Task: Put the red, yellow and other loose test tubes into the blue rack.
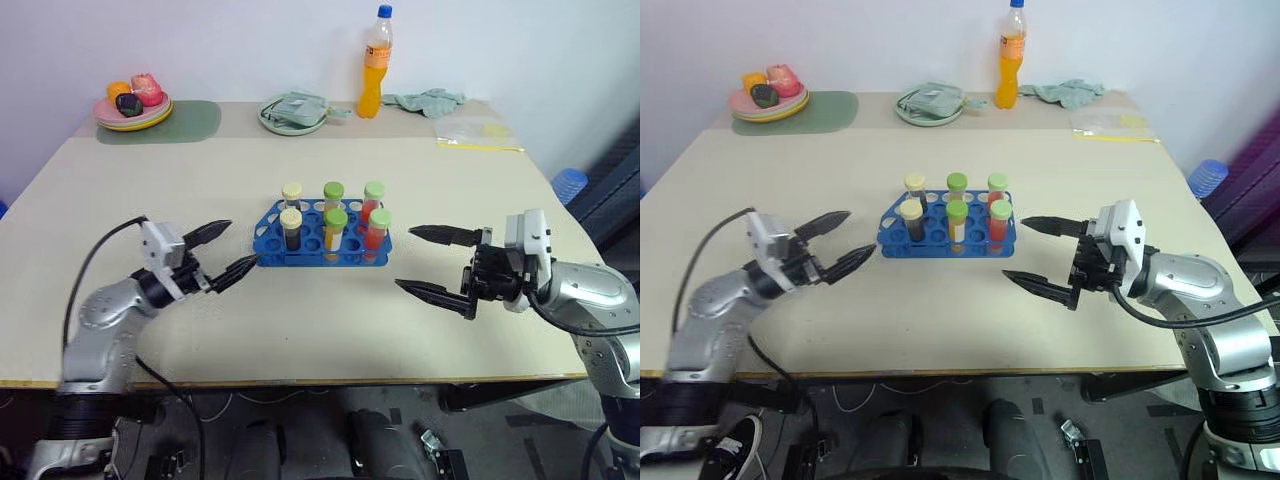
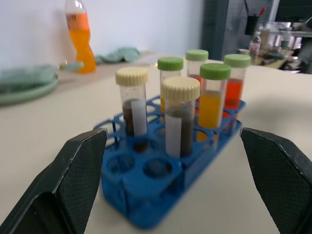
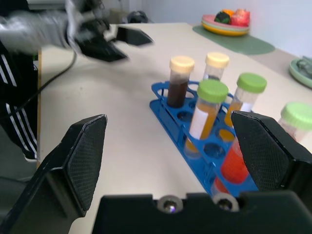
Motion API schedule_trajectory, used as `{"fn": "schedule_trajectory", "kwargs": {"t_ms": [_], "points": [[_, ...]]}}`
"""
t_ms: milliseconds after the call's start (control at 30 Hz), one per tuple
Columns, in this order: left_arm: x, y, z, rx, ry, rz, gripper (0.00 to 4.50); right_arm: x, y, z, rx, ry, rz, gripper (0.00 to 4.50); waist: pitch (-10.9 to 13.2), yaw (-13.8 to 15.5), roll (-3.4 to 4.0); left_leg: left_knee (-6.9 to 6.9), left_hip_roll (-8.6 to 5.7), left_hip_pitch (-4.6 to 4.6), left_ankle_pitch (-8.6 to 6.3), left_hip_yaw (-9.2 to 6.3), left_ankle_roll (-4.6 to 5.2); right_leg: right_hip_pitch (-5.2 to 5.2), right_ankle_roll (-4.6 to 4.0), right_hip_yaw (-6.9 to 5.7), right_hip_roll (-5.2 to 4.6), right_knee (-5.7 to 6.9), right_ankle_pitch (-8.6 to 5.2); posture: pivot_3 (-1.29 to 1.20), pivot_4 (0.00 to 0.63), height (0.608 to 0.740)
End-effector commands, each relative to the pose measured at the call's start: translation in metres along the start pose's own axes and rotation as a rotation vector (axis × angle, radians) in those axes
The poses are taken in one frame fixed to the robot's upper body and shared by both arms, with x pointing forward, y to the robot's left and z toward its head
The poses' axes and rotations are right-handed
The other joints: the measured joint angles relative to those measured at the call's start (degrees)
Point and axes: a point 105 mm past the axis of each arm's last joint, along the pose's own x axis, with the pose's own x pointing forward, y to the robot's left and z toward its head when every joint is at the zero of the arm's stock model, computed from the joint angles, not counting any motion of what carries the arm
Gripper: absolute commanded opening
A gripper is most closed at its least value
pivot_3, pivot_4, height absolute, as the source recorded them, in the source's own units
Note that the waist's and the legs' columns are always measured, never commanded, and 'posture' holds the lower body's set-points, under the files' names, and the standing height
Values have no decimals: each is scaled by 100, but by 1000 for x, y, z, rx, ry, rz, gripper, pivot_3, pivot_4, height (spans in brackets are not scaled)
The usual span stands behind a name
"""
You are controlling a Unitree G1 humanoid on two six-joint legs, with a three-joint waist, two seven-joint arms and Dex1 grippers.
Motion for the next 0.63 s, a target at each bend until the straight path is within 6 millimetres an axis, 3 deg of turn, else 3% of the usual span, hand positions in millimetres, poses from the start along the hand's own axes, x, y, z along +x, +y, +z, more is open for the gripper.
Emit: {"fn": "schedule_trajectory", "kwargs": {"t_ms": [33, 300, 633], "points": [[-24, -12, 23, -34, 73, -138, 4486, -14, -8, -1, -27, 15, -14, 4500, 3, -12, 3, -2, 3, -1, 0, 2, 0, -5, -2, 0, 1, 0, -1, 0, 150, 740], [-35, -14, 28, 86, 98, -212, 4486, -30, -26, -6, -59, 72, -62, 4500, 12, 18, 19, -2, -1, -1, -1, 11, 1, -5, -3, 0, -7, -4, -2, 0, 150, 740], [-21, -20, 20, 91, 76, -269, 4486, -33, -24, 0, -72, 100, -71, 4500, 12, 6, 19, -2, 0, -1, -1, 12, 1, -6, -2, 2, -3, -3, -1, 0, 150, 740]]}}
